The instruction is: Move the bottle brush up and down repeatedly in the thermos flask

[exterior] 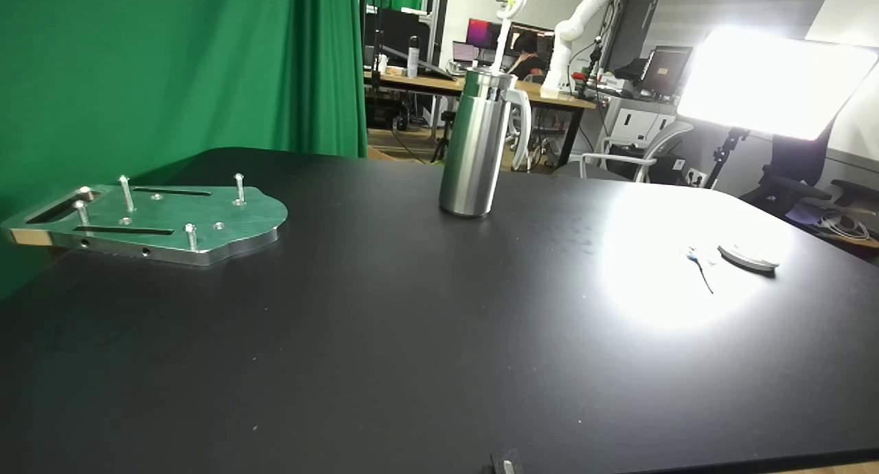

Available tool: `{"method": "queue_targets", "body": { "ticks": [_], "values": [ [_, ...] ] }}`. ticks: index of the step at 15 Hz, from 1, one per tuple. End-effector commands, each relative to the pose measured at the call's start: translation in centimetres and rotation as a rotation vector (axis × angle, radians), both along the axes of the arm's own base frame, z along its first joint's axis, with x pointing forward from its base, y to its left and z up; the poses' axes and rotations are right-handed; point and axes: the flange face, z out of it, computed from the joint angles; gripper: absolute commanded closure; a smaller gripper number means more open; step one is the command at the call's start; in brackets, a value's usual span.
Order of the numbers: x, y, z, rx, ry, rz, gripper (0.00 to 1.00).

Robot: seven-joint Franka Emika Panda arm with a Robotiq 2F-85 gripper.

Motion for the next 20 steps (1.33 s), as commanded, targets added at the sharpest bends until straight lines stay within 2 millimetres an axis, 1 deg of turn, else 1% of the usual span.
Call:
{"method": "queue_targets", "body": {
  "ticks": [1, 4, 7, 9, 11, 13, 17, 18, 20],
  "values": [
    [-0.3, -1.3, -1.1, 0.015, 0.021, -0.043, 0.96],
    [-0.4, -1.7, -2.6, 0.016, 0.046, -0.053, 0.96],
    [-0.3, -1.6, -4.4, 0.007, 0.074, -0.057, 0.96],
    [-0.3, -1.3, -5.5, 0.003, 0.086, -0.057, 0.96],
    [0.0, -0.5, -6.1, 0.008, 0.082, -0.055, 0.96],
    [0.3, 0.3, -6.1, 0.015, 0.058, -0.053, 0.96],
    [0.5, 1.8, -6.9, 0.01, 0.045, -0.046, 0.96],
    [0.6, 2.1, -6.9, 0.01, 0.045, -0.045, 0.96],
    [1.0, 2.3, -6.1, 0.014, 0.032, -0.042, 0.96]
  ]
}}
